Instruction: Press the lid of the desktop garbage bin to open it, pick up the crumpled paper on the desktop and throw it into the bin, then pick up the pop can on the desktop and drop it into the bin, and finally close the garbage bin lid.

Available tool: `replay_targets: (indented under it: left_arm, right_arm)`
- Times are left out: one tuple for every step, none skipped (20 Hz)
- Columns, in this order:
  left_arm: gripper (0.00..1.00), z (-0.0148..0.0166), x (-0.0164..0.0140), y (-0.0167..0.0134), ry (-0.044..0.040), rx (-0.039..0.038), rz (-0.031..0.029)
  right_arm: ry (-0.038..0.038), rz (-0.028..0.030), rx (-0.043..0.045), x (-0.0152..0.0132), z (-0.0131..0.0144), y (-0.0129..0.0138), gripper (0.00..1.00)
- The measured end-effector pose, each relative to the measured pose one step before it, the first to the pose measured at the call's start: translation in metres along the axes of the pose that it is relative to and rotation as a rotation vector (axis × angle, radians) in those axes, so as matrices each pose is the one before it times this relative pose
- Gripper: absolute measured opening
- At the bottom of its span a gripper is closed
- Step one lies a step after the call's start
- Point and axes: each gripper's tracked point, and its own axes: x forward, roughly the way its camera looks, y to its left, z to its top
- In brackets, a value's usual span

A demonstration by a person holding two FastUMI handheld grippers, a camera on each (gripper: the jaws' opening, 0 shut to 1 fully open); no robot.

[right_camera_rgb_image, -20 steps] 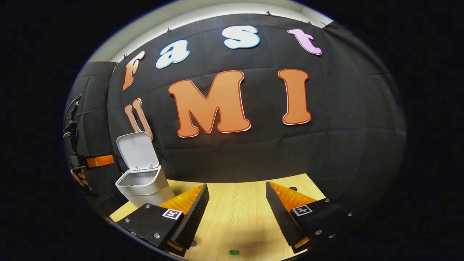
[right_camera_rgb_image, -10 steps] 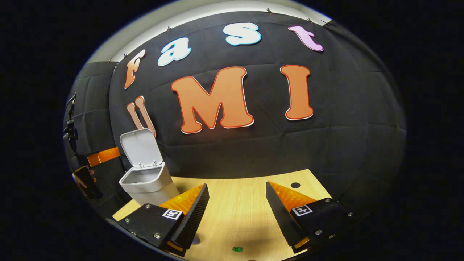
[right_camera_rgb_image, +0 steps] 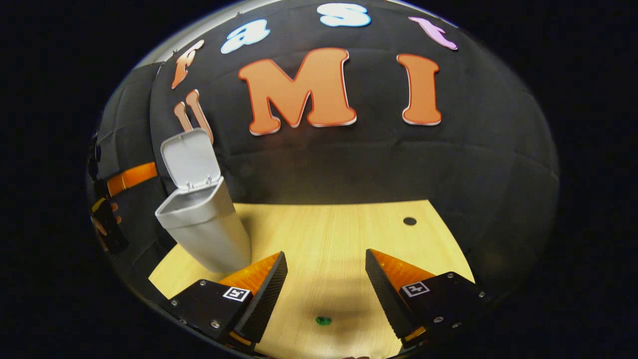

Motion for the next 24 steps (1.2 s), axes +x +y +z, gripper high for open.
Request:
replay_targets:
  left_arm:
    - [0.94, -0.00449, -0.00005, 0.00150, 0.00937, 0.00791, 0.00348]
    - [0.94, -0.00276, -0.00022, 0.00265, 0.00532, 0.01051, 0.00462]
    - [0.94, -0.00110, 0.00003, 0.00134, 0.00079, 0.00760, 0.00039]
    - [0.94, -0.00185, 0.00046, -0.00041, 0.00383, 0.00332, -0.00420]
    - [0.94, -0.00448, 0.00063, 0.00121, 0.00525, 0.00008, -0.00223]
    - [0.93, -0.00272, 0.00048, 0.00016, 0.00623, -0.00053, -0.00463]
    - [0.93, -0.00366, 0.00043, 0.00169, 0.00681, 0.00129, -0.00141]
    - [0.94, -0.00489, 0.00129, 0.00321, 0.00852, 0.00151, -0.00199]
    - [0.93, -0.00371, 0.00176, 0.00223, 0.00976, -0.00170, -0.00065]
    - [0.93, -0.00531, 0.00137, 0.00306, 0.01309, -0.00396, -0.00022]
    - [0.93, -0.00274, 0.00115, 0.00229, 0.00935, -0.00719, -0.00361]
    - [0.94, -0.00247, 0.00187, 0.00103, 0.00663, -0.00821, -0.00567]
    - [0.94, -0.00215, 0.00174, 0.00188, 0.00765, -0.00397, -0.00201]
    - [0.94, -0.00322, 0.00221, 0.00270, 0.00897, 0.00169, -0.00008]
    - [0.94, -0.00217, 0.00153, 0.00355, 0.00981, 0.00306, 0.00334]
    - [0.94, -0.00232, 0.00099, 0.00158, 0.00913, 0.00041, -0.00359]
    - [0.94, -0.00078, 0.00054, 0.00150, 0.00470, -0.00227, -0.00538]
    - [0.94, -0.00216, 0.00180, 0.00185, 0.00563, -0.00205, -0.00151]
    - [0.94, -0.00166, 0.00249, 0.00308, 0.00731, 0.00037, 0.00092]
    - [0.94, -0.00196, 0.00267, 0.00355, 0.00626, -0.00026, 0.00357]
    - [0.94, -0.00216, 0.00328, 0.00317, 0.00695, -0.00243, 0.00397]
    - [0.94, -0.00268, 0.00276, 0.00266, 0.00885, -0.00398, 0.00394]
    - [0.94, -0.00206, 0.00278, 0.00147, 0.00859, -0.00397, 0.00084]
    - [0.94, -0.00071, 0.00143, 0.00403, 0.00644, -0.00385, -0.00069]
  right_arm:
    - [0.03042, -0.00416, -0.00711, 0.00498, -0.01391, 0.00035, 0.94]
    - [0.03101, 0.00787, -0.00609, 0.00684, -0.01255, 0.00225, 0.94]
    - [0.05294, 0.00440, -0.00222, 0.00649, -0.01843, 0.00140, 0.94]
    - [0.05494, 0.00533, 0.00075, 0.00719, -0.01765, 0.00151, 0.94]
    - [0.04666, 0.00158, 0.00559, 0.00730, -0.01606, 0.00206, 0.94]
    - [0.04836, -0.00257, 0.00429, 0.00629, -0.01569, 0.00110, 0.95]
    - [0.03772, -0.00106, 0.00149, 0.00844, -0.01508, 0.00216, 0.95]
    - [0.04738, -0.00701, 0.00058, 0.01010, -0.01388, -0.00123, 0.95]
    - [0.05893, -0.00786, 0.00057, 0.00957, -0.01861, -0.00135, 0.95]
    - [0.03609, -0.00256, 0.00153, 0.00690, -0.01082, 0.00095, 0.95]
    - [0.02854, -0.00375, 0.00311, 0.00726, -0.00992, 0.00229, 0.95]
    - [0.02824, -0.00192, 0.00195, 0.00654, -0.00719, -0.00040, 0.95]
    - [0.01867, -0.00256, 0.00244, 0.00597, -0.00404, 0.00042, 0.95]
    - [0.02139, -0.00424, 0.00322, 0.00521, -0.00366, 0.00456, 0.95]
    - [0.02046, 0.00045, 0.00237, 0.00069, -0.00208, 0.00043, 0.95]
    - [0.01846, -0.00061, 0.00688, -0.00441, -0.00259, -0.00252, 0.95]
    - [0.01765, 0.00112, 0.00905, -0.00132, 0.00003, -0.00044, 0.95]
    - [0.01563, -0.00071, 0.00576, -0.00081, -0.00162, -0.00020, 0.95]
    - [0.01111, -0.00419, -0.00217, 0.00042, -0.00014, -0.00063, 0.95]
    - [0.01413, -0.01410, -0.00730, 0.00128, -0.00286, -0.00152, 0.95]
    - [0.01653, -0.00964, -0.00662, 0.00095, -0.00301, -0.00037, 0.95]
    - [0.01475, -0.00284, -0.00658, -0.00062, -0.00218, -0.00040, 0.95]
    - [0.00574, 0.01011, -0.00608, -0.00042, 0.00029, -0.00002, 0.94]
    - [0.00189, -0.00518, -0.00622, -0.00032, 0.00125, -0.00221, 1.00]
